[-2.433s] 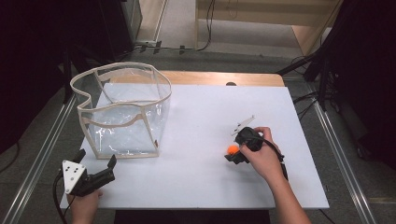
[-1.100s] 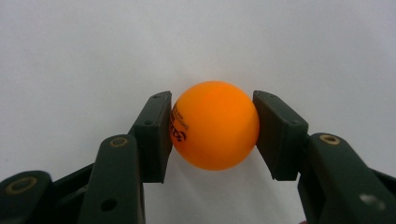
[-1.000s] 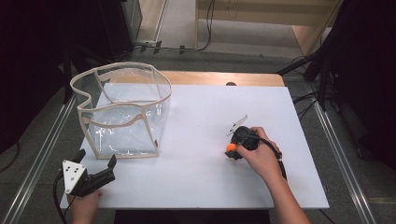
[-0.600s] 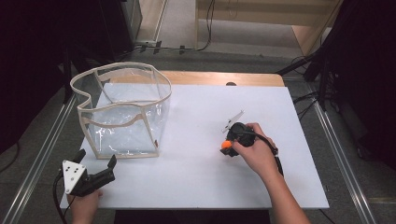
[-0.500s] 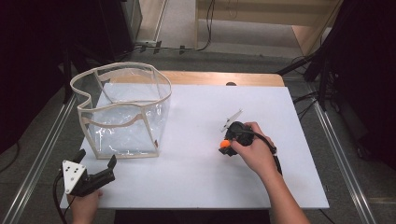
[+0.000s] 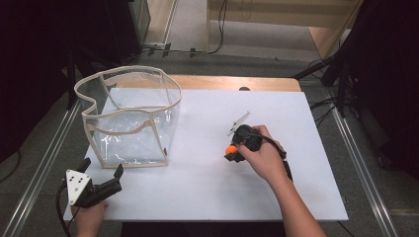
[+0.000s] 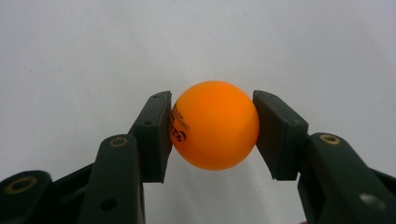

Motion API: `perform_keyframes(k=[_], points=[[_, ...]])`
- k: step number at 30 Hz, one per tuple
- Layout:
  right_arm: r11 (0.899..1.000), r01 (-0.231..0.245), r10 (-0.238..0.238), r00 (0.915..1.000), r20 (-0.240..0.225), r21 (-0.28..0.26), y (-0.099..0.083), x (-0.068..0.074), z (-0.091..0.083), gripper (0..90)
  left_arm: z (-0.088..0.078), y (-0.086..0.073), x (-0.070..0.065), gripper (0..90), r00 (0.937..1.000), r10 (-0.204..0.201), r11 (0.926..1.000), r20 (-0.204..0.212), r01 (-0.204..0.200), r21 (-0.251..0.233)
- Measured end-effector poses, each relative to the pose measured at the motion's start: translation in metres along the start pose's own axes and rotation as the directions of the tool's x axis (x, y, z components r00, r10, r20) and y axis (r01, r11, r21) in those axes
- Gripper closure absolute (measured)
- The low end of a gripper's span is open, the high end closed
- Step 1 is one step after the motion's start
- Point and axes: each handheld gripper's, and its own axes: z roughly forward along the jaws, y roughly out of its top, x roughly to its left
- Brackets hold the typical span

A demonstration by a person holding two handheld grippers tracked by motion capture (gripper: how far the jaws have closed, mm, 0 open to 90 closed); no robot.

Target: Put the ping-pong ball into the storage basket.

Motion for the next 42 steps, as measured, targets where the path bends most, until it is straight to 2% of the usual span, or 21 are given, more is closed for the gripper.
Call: perform_keyframes(k=[22,42], points=[[0.998,0.059,-0.059,0.9963,-0.062,-0.009,0.034,0.01,-0.003,47.4,0.0,0.0,0.0,0.0,1.0,-0.003,1.0,0.005,0.003,-0.002],[0.992,0.124,-0.124,0.9893,-0.077,-0.008,0.068,0.022,-0.004,47.5,0.0,0.0,0.001,0.0,0.9999,-0.009,1.0,0.01,0.009,-0.002]])
